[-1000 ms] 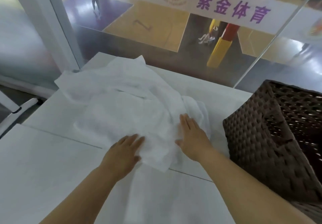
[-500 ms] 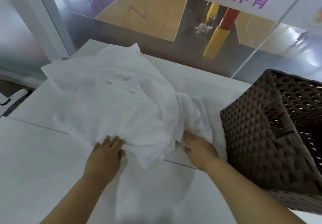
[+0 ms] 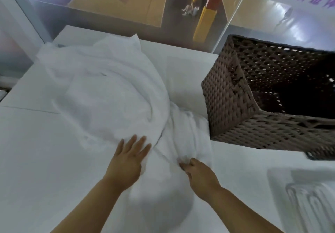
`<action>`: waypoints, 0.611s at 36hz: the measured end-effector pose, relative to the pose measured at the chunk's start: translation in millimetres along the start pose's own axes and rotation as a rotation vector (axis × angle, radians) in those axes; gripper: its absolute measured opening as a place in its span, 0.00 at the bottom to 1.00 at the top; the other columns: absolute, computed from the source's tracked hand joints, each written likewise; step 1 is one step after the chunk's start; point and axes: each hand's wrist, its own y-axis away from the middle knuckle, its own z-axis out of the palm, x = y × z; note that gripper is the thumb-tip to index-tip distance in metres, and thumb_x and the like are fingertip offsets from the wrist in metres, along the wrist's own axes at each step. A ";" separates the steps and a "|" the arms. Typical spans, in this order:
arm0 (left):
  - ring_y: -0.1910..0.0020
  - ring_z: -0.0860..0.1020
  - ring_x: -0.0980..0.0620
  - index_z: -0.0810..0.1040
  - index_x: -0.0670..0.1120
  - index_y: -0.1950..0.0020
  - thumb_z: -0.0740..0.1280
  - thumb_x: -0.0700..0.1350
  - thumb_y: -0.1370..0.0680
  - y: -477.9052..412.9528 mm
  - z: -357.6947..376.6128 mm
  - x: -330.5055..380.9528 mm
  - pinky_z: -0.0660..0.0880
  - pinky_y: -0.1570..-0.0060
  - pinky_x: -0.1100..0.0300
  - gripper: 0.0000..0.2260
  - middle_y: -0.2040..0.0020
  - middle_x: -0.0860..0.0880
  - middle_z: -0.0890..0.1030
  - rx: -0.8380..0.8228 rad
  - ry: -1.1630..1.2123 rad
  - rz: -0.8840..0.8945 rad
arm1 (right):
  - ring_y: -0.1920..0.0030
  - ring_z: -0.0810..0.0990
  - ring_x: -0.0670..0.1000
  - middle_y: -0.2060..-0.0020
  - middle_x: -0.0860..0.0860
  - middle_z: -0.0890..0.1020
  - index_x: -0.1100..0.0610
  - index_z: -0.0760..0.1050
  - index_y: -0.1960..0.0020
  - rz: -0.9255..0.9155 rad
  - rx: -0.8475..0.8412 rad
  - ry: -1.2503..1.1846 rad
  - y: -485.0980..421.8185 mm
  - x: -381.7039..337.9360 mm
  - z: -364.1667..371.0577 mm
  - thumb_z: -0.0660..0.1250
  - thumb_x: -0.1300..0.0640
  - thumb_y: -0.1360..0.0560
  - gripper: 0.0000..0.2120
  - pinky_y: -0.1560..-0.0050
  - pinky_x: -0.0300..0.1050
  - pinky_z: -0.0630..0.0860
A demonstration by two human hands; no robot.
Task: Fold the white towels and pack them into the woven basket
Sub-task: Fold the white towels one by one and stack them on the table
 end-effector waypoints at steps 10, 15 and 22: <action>0.24 0.41 0.45 0.38 0.57 0.24 0.48 0.56 0.19 24.2 33.4 8.6 0.44 0.27 0.49 0.27 0.29 0.56 0.27 -0.256 -0.122 -0.202 | 0.53 0.73 0.47 0.51 0.44 0.72 0.44 0.72 0.34 0.171 -0.126 -0.074 109.0 24.0 18.3 0.54 0.52 0.19 0.17 0.54 0.41 0.71; 0.24 0.48 0.46 0.43 0.56 0.23 0.52 0.55 0.19 30.5 30.0 29.5 0.49 0.27 0.49 0.27 0.23 0.55 0.38 -0.248 -0.097 -0.183 | 0.44 0.74 0.51 0.42 0.46 0.73 0.45 0.71 0.32 0.135 -0.309 0.051 142.8 21.6 14.2 0.56 0.56 0.19 0.18 0.47 0.44 0.72; 0.43 0.73 0.47 0.48 0.53 0.23 0.61 0.45 0.21 43.1 33.6 49.4 0.72 0.45 0.57 0.31 0.29 0.50 0.61 -0.162 -0.058 -0.238 | 0.37 0.73 0.50 0.35 0.46 0.73 0.47 0.64 0.28 0.197 -0.060 -0.132 110.1 1.5 -24.8 0.62 0.43 0.23 0.25 0.40 0.45 0.70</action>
